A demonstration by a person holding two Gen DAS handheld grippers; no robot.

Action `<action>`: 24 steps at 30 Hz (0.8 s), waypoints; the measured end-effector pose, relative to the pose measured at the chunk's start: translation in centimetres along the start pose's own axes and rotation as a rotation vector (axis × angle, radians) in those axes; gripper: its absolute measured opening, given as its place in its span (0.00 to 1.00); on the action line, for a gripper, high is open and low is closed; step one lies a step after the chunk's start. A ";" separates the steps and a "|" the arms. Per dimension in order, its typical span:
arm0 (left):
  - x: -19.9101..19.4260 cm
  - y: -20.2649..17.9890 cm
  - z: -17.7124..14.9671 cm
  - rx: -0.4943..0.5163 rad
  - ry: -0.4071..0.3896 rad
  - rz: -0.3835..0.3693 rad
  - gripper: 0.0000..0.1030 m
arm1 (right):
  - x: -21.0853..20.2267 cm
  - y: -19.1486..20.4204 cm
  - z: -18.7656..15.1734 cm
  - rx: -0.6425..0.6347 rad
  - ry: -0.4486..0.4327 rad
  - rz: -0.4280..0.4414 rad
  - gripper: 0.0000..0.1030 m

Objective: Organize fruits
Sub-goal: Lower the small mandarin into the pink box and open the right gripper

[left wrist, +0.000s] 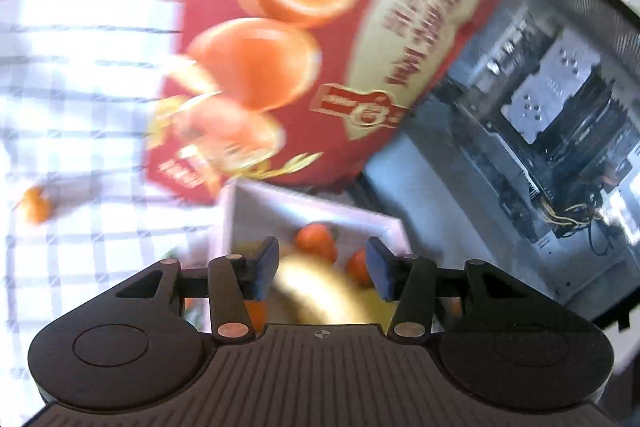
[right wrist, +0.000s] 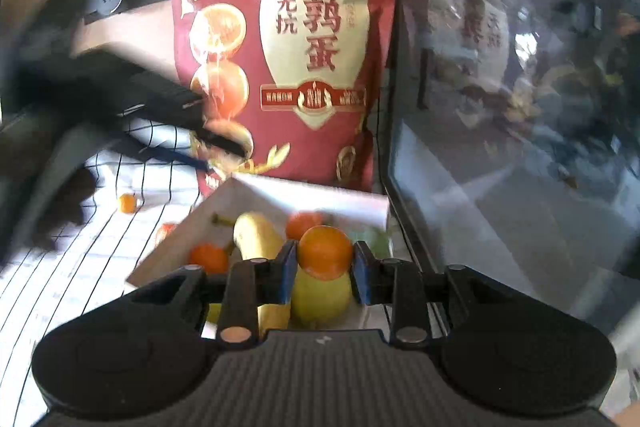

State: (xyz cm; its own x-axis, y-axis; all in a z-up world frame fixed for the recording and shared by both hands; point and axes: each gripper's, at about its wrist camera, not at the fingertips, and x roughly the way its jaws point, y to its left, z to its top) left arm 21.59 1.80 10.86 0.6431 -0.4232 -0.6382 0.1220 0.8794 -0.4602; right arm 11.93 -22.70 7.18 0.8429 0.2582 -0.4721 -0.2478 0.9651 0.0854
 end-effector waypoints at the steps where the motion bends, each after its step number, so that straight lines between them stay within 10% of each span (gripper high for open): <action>1: -0.9 0.8 -0.6 -0.016 -0.009 0.019 0.51 | 0.8 0.1 0.6 -0.007 -0.013 0.003 0.29; 11: -8.3 9.5 -4.4 -0.161 -0.080 0.223 0.51 | 6.6 1.4 3.4 -0.011 0.033 0.040 0.39; 24: -3.6 11.6 0.3 0.006 -0.080 0.361 0.51 | 2.1 10.1 1.2 -0.257 0.023 0.219 0.41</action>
State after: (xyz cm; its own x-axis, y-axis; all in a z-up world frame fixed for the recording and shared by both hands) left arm 20.91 13.58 7.95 0.7028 -0.0669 -0.7082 -0.1192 0.9704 -0.2100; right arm 11.79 -12.35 8.13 0.7459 0.4545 -0.4869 -0.5368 0.8430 -0.0355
